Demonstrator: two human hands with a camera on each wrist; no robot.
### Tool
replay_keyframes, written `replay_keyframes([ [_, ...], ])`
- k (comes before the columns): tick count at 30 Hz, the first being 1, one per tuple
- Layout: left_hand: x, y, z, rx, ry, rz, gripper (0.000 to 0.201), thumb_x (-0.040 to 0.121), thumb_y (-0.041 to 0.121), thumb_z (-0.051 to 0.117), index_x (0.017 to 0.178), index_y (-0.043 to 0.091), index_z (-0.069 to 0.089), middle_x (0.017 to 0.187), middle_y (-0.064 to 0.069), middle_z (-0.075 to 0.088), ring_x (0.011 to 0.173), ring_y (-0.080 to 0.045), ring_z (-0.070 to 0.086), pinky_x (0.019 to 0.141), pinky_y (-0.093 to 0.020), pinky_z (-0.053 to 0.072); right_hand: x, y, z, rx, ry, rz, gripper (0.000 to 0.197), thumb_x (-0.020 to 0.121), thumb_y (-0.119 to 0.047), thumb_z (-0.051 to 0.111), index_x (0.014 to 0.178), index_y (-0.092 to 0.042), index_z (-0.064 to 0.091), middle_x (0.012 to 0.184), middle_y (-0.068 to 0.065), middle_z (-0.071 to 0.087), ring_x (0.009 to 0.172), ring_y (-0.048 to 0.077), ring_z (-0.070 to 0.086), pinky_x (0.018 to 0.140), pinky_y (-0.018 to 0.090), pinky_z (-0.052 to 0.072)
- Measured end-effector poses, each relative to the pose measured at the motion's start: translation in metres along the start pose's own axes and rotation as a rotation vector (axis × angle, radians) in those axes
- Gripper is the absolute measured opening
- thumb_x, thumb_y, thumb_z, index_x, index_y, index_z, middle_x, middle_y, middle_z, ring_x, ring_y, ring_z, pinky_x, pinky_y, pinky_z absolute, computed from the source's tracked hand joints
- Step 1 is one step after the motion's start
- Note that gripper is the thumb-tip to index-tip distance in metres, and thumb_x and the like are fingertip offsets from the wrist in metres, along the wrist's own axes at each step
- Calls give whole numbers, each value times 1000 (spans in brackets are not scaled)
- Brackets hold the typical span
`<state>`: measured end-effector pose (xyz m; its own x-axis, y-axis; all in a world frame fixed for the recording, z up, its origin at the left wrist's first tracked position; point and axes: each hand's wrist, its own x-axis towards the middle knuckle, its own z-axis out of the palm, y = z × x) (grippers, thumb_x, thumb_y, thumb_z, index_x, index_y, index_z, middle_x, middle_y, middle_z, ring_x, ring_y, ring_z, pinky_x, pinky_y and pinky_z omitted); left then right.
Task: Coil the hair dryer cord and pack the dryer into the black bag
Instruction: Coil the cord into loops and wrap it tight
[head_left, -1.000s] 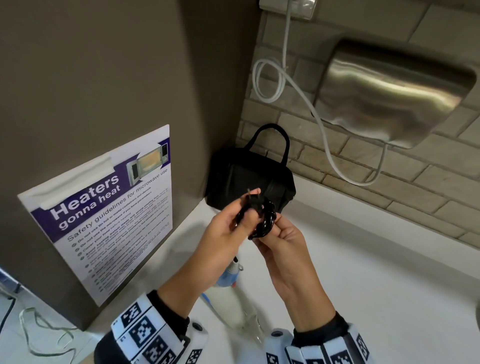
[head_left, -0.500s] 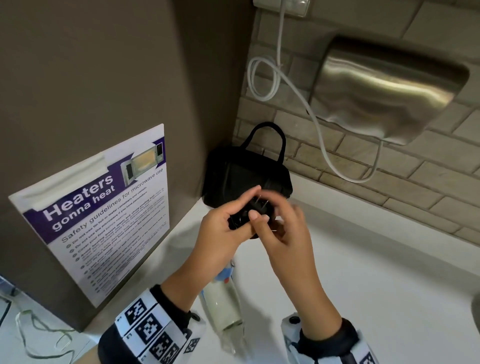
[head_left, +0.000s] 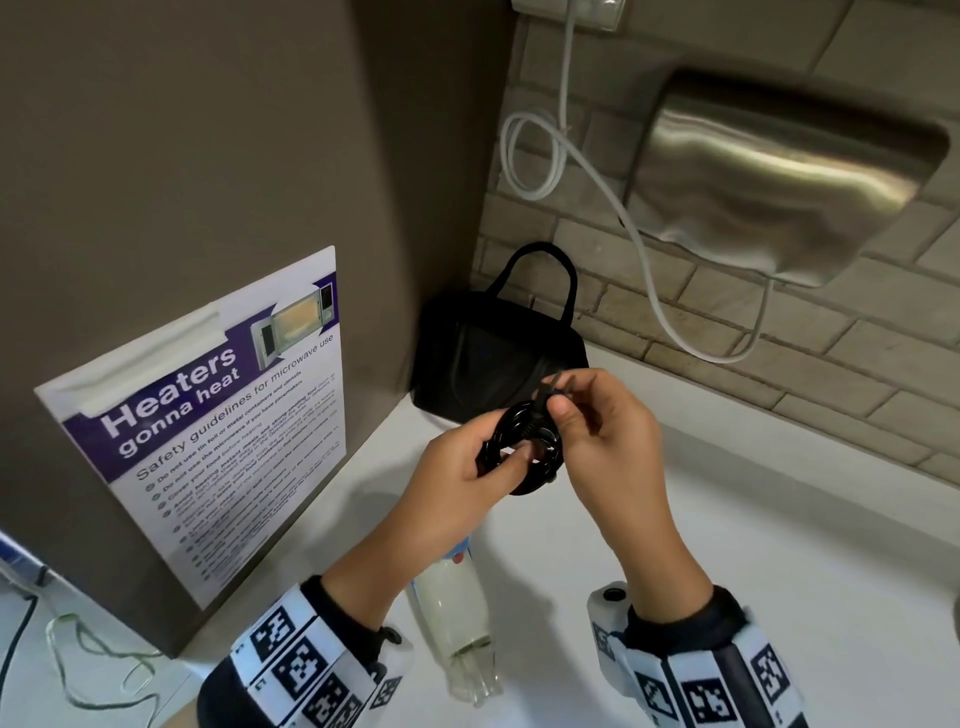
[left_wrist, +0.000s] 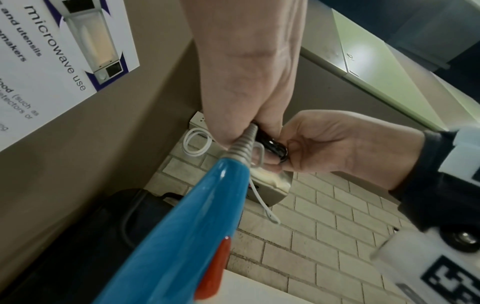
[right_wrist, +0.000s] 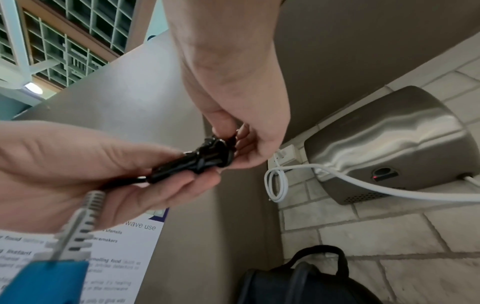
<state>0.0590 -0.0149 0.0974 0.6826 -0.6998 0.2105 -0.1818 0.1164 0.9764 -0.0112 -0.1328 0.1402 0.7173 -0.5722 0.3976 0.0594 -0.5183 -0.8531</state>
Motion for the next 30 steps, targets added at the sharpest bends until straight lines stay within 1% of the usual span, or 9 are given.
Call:
replay_keyframes([
  [4,3,4,0,-72,-37,-46,33,92,1,52,116,20,63,102,-4,72,95,-21,70,84,-36,57,5,6,4,59,9,89,30,90,0,54,82,-29,60,82,-7,65,79,11,62,74,32,53],
  [8,5,11,-9,-472,-166,-189,63,90,-17,44,129,32,45,104,-4,71,91,-30,72,79,-43,58,7,9,2,38,-49,136,18,92,-4,53,90,-21,60,84,2,64,78,18,62,65,39,55],
  [11,6,15,-7,-647,-241,-266,38,94,5,52,122,29,51,115,-9,66,93,-33,70,78,-45,58,5,11,0,-1,-103,169,12,93,-8,52,93,-18,58,87,9,65,77,25,63,60,44,59],
  [14,8,13,0,-611,-175,-344,24,92,34,51,113,22,54,112,-9,64,84,-26,71,66,-34,56,2,12,2,-51,-136,141,10,92,-12,54,90,-22,57,86,8,66,80,27,65,67,49,58],
  [16,11,10,4,-655,-111,-389,23,96,39,45,107,21,54,105,-9,65,76,-25,66,57,-30,49,3,11,2,-19,-123,153,12,93,-9,55,89,-21,57,87,11,66,78,30,66,64,41,59],
  [19,14,7,6,-672,-83,-409,20,100,34,41,106,21,54,103,-11,61,73,-26,60,55,-28,44,5,11,0,19,-88,165,17,92,-3,55,88,-19,59,87,13,66,78,26,66,63,30,57],
  [23,13,9,8,-607,-143,-384,21,102,30,37,109,18,52,96,-9,63,69,-25,58,53,-28,43,8,9,-2,46,-32,169,23,91,0,53,84,-21,61,78,8,62,69,18,59,63,33,53],
  [27,8,15,9,-612,-203,-376,31,103,31,32,119,10,48,100,-12,67,63,-26,59,50,-28,42,18,4,-8,192,-8,239,14,94,4,49,89,-3,60,71,7,58,46,-1,52,46,14,44],
  [30,9,15,8,-609,-158,-402,39,102,34,33,125,5,47,104,-17,68,63,-28,62,49,-28,43,20,5,-9,255,-32,256,10,94,2,51,94,-1,60,72,5,58,46,-4,54,48,9,43],
])
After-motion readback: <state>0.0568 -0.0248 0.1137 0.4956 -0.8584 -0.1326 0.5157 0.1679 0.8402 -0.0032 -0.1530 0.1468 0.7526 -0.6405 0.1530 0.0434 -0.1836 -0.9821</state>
